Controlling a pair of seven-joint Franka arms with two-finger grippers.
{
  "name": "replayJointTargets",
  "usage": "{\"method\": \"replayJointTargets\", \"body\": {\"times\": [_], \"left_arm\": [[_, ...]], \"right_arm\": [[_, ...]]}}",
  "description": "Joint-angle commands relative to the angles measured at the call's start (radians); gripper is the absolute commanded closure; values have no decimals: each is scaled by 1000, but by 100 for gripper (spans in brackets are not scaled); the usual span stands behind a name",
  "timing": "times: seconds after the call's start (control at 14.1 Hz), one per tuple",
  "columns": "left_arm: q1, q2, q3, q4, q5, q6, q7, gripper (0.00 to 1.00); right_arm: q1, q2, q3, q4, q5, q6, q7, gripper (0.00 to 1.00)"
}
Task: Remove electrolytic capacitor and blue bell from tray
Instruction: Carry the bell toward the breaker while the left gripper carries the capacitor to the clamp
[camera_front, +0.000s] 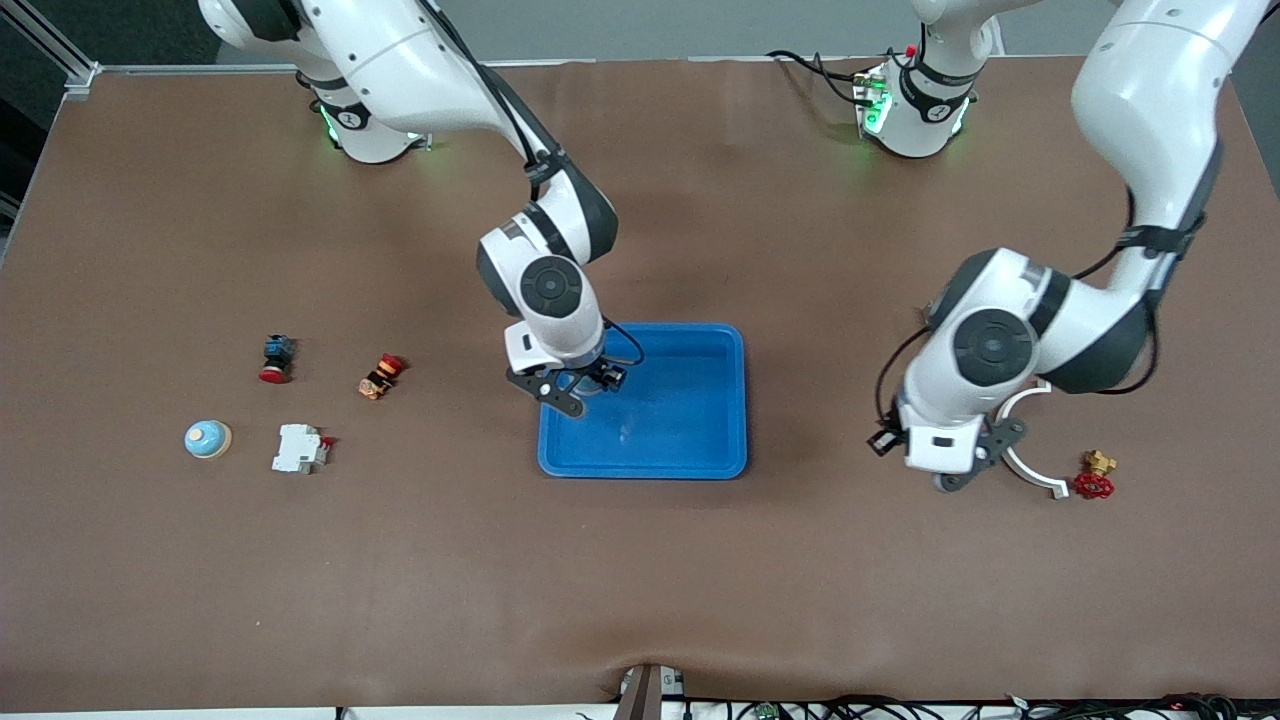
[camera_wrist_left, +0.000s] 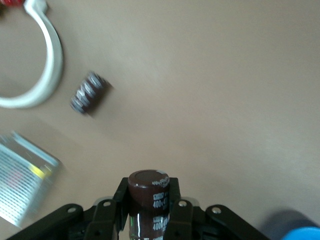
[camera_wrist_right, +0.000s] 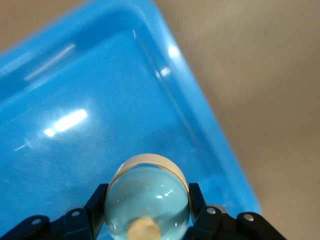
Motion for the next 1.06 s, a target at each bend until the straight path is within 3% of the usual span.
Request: {"method": "replayJointTargets", "body": {"times": [0.0, 0.28, 0.5, 0.99], "left_arm": [[147, -39, -44, -49, -17, -13, 247, 95], [311, -28, -43, -55, -8, 4, 567, 94], [394, 6, -41, -55, 1, 50, 718, 94], [394, 118, 31, -63, 143, 189, 745, 94]], "right_arm": [[-93, -100, 13, -19, -9, -98, -177, 100], [-279, -171, 13, -17, -9, -224, -581, 100], [-421, -174, 13, -19, -9, -241, -857, 100], [-670, -122, 13, 50, -44, -230, -1363, 100]]}}
